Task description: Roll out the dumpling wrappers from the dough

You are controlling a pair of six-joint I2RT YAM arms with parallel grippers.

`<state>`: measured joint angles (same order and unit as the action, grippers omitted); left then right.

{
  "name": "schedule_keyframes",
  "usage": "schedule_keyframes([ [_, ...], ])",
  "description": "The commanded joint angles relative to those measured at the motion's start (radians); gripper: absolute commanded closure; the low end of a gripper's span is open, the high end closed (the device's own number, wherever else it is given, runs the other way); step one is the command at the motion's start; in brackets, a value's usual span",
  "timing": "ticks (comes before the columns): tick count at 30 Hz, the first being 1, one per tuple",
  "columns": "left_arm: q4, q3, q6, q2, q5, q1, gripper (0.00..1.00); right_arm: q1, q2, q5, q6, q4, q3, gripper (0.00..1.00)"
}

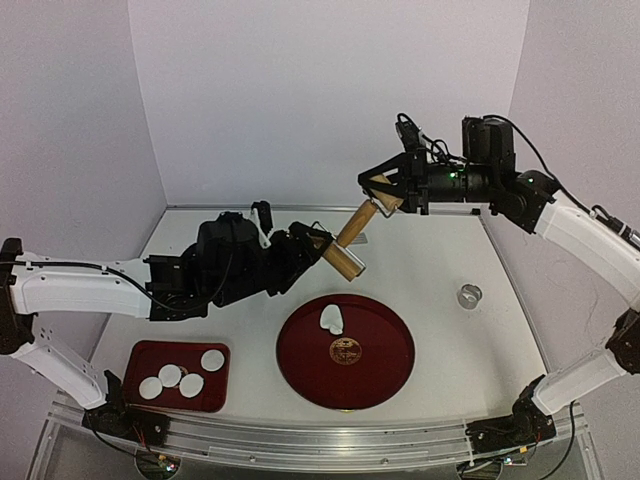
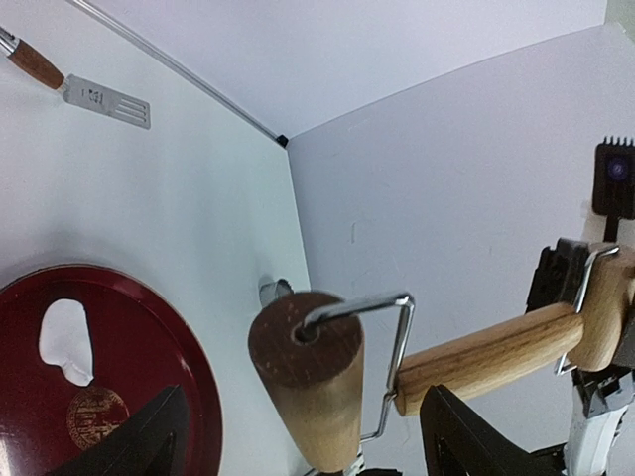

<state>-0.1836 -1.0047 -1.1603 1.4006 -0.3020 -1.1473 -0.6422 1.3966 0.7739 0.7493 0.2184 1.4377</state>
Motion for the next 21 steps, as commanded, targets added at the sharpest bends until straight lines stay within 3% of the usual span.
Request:
schedule_keyframes([
  [1, -0.079, -0.011, 0.015, -0.053, -0.067, 0.001, 0.16, -0.005, -0.036, 0.066, 0.042, -0.134, 0.016, 1.0],
  [9, -0.101, -0.054, 0.026, -0.007, -0.017, 0.028, 0.15, -0.005, -0.033, 0.134, 0.081, -0.182, 0.011, 1.0],
  [12, -0.137, -0.057, 0.016, 0.009, 0.016, 0.05, 0.19, -0.005, -0.036, 0.159, 0.091, -0.195, 0.004, 1.0],
  [18, -0.125, -0.153, 0.063, 0.077, 0.096, 0.061, 0.45, -0.007, -0.06, 0.164, 0.097, -0.203, -0.048, 1.0],
  [21, -0.131, -0.154, 0.048, 0.088, 0.11, 0.062, 0.65, -0.007, -0.068, 0.16, 0.09, -0.202, -0.077, 1.0],
])
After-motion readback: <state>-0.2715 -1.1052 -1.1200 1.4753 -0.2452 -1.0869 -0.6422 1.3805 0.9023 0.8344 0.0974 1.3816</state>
